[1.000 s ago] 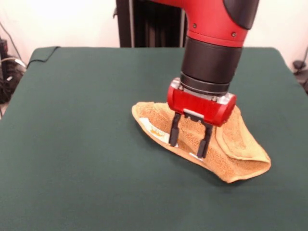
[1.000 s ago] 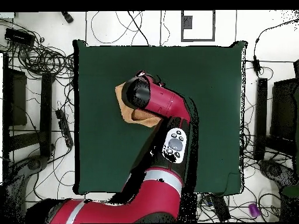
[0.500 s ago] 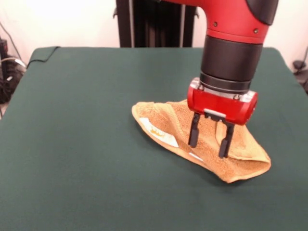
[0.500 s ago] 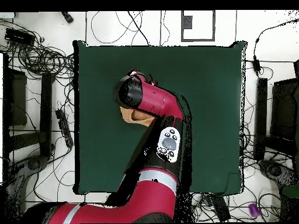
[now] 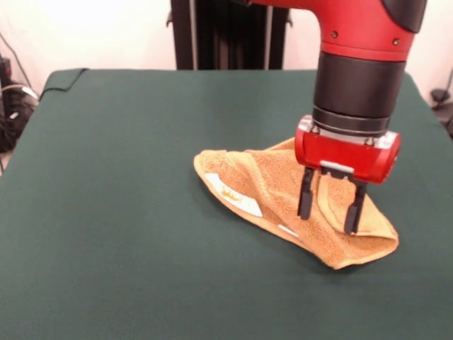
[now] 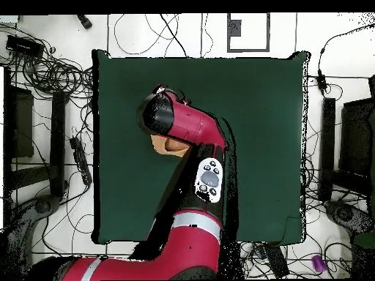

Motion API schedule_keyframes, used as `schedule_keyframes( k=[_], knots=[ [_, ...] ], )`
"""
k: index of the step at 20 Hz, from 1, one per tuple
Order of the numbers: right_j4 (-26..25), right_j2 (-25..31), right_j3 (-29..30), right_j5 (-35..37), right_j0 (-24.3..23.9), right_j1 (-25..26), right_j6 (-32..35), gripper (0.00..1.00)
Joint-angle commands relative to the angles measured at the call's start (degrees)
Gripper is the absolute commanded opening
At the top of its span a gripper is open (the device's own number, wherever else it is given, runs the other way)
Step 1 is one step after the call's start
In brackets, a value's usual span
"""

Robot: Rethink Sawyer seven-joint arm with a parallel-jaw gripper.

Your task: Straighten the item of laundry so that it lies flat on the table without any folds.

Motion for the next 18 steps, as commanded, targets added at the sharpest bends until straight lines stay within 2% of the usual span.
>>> schedule_keyframes(
  k=[1,4,10,13,18],
  knots=[
    [-2.5,10.5,5.0,3.6,-0.8,1.2,3.2,1.0],
    [-3.5,14.1,6.3,2.5,-2.8,0.6,0.6,1.0],
    [-5.9,15.5,10.1,6.1,-3.7,-3.5,-0.8,1.0],
    [-8.1,14.7,14.9,8.1,-4.0,-7.7,-0.8,1.0],
    [-12.2,18.0,23.3,7.9,-8.9,-13.5,-4.4,1.0]
  ],
)
